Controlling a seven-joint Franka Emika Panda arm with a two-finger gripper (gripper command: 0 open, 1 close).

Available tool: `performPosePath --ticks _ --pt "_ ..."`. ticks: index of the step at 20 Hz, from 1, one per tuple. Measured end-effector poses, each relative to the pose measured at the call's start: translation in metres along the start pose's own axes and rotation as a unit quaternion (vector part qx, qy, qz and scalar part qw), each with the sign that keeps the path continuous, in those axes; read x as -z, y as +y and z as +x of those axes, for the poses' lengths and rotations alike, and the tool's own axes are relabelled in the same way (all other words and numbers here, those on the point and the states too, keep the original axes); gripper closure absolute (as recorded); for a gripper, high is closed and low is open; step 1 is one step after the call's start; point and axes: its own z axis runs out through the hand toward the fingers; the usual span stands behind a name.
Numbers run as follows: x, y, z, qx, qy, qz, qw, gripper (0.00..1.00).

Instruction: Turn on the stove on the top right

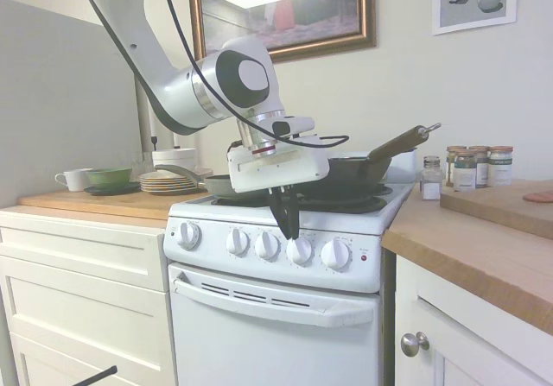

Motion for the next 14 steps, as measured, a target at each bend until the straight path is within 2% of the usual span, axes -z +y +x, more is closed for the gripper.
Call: performPosePath --ticks 6,14 --pt "0.012 0.004 0.006 -0.007 0.008 0.007 0.9999 1.0" --pt "-0.002 0.006 0.006 0.001 0.008 -0.001 1.0 1.0"
